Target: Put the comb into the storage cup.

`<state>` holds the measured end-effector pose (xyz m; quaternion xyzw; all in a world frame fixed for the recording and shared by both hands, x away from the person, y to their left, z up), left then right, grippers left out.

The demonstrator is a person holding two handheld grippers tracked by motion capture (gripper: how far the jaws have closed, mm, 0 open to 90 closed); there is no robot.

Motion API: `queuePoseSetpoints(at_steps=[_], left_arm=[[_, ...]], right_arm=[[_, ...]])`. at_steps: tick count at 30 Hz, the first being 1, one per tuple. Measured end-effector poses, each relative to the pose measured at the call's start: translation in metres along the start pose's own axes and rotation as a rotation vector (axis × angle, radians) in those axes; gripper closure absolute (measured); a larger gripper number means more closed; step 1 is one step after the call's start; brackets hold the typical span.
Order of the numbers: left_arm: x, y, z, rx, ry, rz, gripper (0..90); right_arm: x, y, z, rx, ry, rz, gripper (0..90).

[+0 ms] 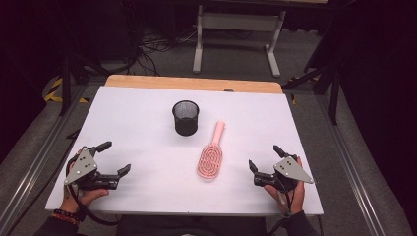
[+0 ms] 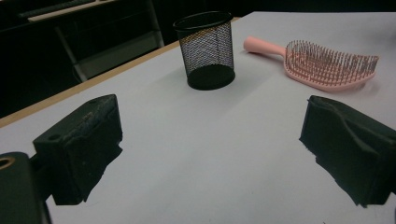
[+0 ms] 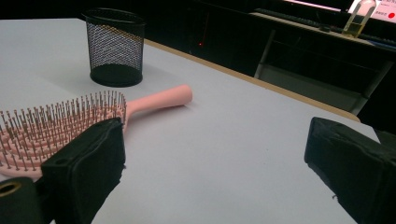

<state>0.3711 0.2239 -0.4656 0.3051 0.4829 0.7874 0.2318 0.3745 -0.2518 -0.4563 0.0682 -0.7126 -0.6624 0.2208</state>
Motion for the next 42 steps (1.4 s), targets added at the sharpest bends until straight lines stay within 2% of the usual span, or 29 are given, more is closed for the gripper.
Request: queuePoseSetpoints(at_steps=[3,7,9,13,15,23,26,28,29,30,35,39,42], left_arm=[[0.0,-0.001,0.0,-0.009,-0.003,0.005,6.0],[-0.003,-0.003,0.001,0.004,0.003,0.005,5.7],[-0.004,-0.004,0.001,0.017,-0.009,0.003,5.7],[-0.006,-0.007,-0.002,-0.008,-0.021,0.016,5.3],[-0.006,-0.006,-0.004,-0.003,-0.033,0.014,5.3],[-0.008,-0.007,-0.007,-0.023,-0.038,0.019,5.3],[-0.009,-0.007,-0.008,-0.021,-0.038,0.023,5.6],[-0.01,-0.008,-0.009,-0.02,-0.04,0.026,5.1],[-0.011,-0.008,-0.01,-0.022,-0.041,0.026,5.1],[-0.011,-0.008,-0.01,-0.022,-0.041,0.026,4.9],[-0.011,-0.008,-0.01,-0.027,-0.051,0.021,4.6],[-0.01,-0.008,-0.009,-0.024,-0.048,0.021,4.3],[-0.01,-0.009,-0.009,-0.033,-0.05,0.027,4.3]], right_arm=[[0.0,0.0,0.0,0.002,0.0,0.001,5.9],[0.001,0.002,0.001,-0.006,0.003,-0.005,6.0],[0.0,0.001,0.002,-0.005,0.006,-0.001,6.0],[-0.001,0.003,0.004,0.003,0.01,-0.006,6.1],[-0.002,0.004,0.005,-0.001,0.014,-0.008,6.3],[-0.003,0.008,0.01,0.021,0.042,-0.001,12.2],[-0.003,0.012,0.011,0.013,0.056,-0.007,14.1],[-0.004,0.014,0.011,0.005,0.053,-0.013,17.5],[-0.006,0.016,0.01,0.009,0.045,-0.011,23.3],[-0.006,0.016,0.01,0.009,0.045,-0.011,23.3],[-0.013,0.024,0.01,0.0,0.066,-0.017,44.5],[-0.019,0.028,0.01,-0.001,0.084,-0.005,51.6],[-0.024,0.032,0.012,0.016,0.089,-0.001,56.6]])
Point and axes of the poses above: each handheld gripper's, and its own axes: x roughly backward along the jaws, y roughly out of its top, z roughly to its left, the point moved 6 cm from there along -x, roughly forward along the jaws, and after that the axes turned 12 degrees about -x, right-handed, at the moved point
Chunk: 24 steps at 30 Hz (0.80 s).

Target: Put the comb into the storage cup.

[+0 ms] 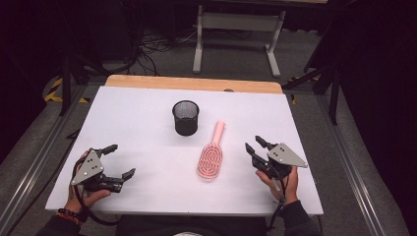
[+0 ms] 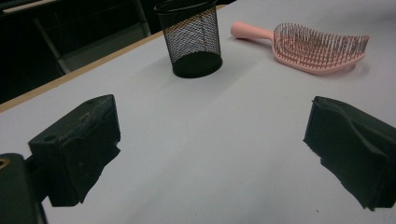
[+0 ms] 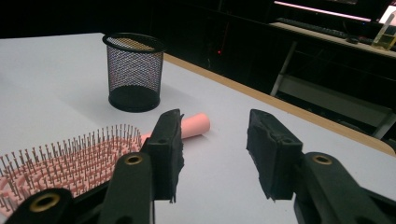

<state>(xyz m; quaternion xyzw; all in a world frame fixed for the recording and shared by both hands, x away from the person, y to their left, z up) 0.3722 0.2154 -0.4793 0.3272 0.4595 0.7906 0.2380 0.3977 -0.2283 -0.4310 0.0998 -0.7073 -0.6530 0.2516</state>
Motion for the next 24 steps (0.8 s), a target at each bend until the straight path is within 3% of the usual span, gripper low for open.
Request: queuePoseSetpoints(at_steps=[3,8,12,24], left_arm=[[0.0,0.0,-0.001,0.002,0.003,0.002,4.3],[0.0,-0.001,-0.001,0.006,0.0,0.004,4.0],[-0.001,-0.002,-0.001,0.004,-0.005,0.006,3.9],[-0.002,-0.003,-0.002,0.001,-0.018,0.006,3.6]], right_arm=[[-0.004,0.001,0.002,0.013,0.011,0.009,63.1],[-0.015,0.006,0.008,0.033,0.058,0.03,82.2],[-0.022,0.009,0.011,0.047,0.081,0.042,89.6],[-0.05,0.016,0.01,0.067,0.091,0.084,90.0]])
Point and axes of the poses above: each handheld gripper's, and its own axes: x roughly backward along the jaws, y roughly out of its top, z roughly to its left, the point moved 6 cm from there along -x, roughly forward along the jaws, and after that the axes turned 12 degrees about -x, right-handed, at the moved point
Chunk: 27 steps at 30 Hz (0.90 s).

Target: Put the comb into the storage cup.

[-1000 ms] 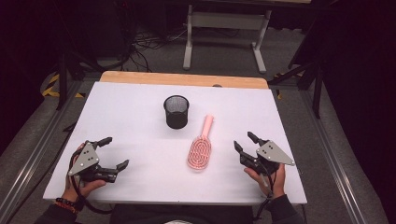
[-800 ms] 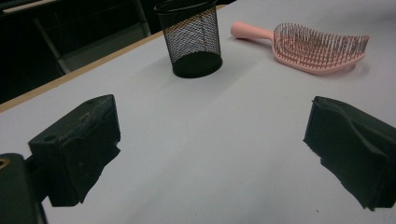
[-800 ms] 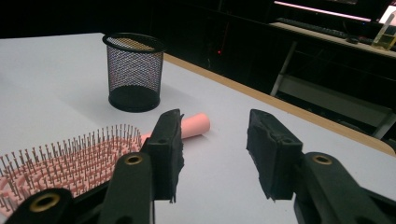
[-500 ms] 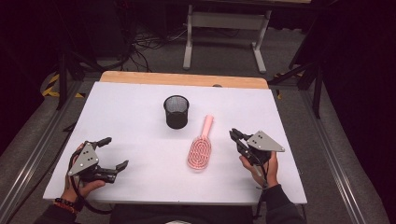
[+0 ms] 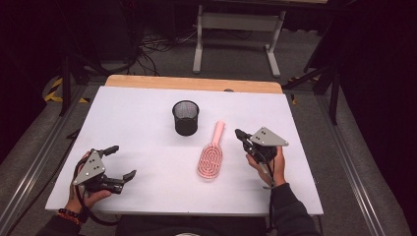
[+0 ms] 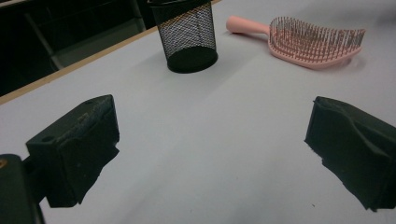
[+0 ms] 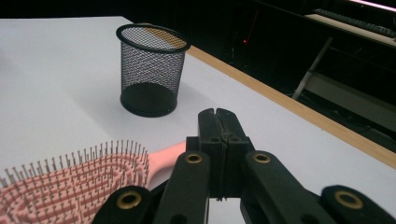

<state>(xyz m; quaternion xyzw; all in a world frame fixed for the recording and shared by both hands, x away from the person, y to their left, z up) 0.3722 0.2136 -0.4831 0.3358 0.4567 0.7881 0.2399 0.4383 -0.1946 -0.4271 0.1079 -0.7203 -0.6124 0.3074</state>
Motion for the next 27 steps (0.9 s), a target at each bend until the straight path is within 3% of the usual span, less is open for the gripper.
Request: queuePoseSetpoints(at_steps=[5,12,18,22,27], left_arm=[[0.001,0.0,0.0,0.005,-0.001,-0.005,3.6],[0.001,0.0,-0.001,-0.001,-0.006,-0.002,3.6],[0.001,0.0,-0.001,-0.003,-0.008,-0.002,3.6],[0.002,-0.002,-0.001,0.003,-0.016,-0.003,3.6],[0.002,-0.002,-0.001,0.004,-0.022,-0.006,3.5]], right_arm=[[-0.013,0.006,-0.004,-0.023,0.002,0.007,90.0],[-0.038,0.013,-0.001,-0.006,0.0,0.069,90.0],[-0.066,0.021,0.012,0.044,0.015,0.128,90.0],[-0.081,0.02,0.018,0.105,0.015,0.165,90.0],[-0.1,0.015,0.019,0.114,0.035,0.242,90.0]])
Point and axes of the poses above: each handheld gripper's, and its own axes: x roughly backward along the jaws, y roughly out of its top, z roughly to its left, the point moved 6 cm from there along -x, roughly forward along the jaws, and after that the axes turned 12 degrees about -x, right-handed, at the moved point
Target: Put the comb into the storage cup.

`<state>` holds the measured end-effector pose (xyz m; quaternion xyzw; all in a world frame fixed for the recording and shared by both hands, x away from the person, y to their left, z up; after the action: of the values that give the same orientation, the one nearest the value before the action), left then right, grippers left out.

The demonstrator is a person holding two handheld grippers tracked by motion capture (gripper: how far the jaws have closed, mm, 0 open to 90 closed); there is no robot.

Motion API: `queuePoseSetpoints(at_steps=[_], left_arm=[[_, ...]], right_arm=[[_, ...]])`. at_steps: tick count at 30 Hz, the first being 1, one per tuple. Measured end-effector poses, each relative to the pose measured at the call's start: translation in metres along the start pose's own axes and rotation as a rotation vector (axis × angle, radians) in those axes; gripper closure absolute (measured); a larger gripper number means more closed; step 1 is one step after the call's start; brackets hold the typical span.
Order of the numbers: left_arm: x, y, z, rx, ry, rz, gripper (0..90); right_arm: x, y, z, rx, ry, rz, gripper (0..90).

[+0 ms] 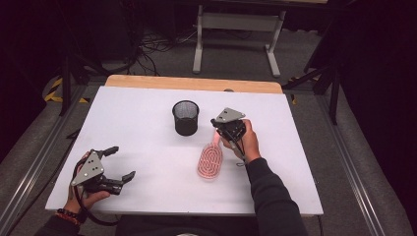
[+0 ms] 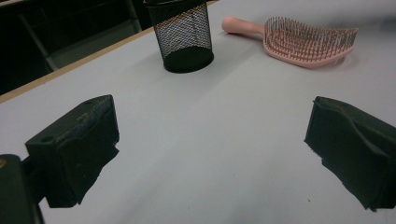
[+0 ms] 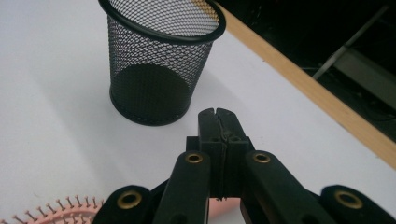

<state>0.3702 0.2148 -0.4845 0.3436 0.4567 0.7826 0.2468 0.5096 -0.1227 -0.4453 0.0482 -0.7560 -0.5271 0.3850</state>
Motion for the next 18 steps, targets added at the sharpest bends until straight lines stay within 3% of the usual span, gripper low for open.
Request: queuePoseSetpoints(at_steps=[2,4,7,18], left_arm=[[0.0,0.0,0.0,-0.008,0.002,0.004,3.5],[-0.001,0.0,0.0,-0.008,-0.001,0.006,3.5],[0.0,-0.001,-0.001,-0.019,0.008,0.018,3.6],[0.001,0.0,-0.001,-0.015,0.019,0.017,3.5]], right_arm=[[-0.004,0.0,0.0,0.002,0.005,0.016,90.0],[-0.016,-0.001,0.001,0.008,0.019,0.071,90.0],[-0.024,-0.004,-0.002,0.012,0.009,0.113,90.0],[-0.045,-0.017,-0.017,0.042,-0.085,0.213,90.0]])
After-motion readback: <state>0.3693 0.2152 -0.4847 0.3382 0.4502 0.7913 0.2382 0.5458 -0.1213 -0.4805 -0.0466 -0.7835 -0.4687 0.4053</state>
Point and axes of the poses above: each handheld gripper's, and its own axes: x roughly backward along the jaws, y roughly out of its top, z roughly to its left, the point moved 6 cm from there along -x, roughly forward along the jaws, and after that the axes turned 12 degrees about -x, right-handed, at the moved point
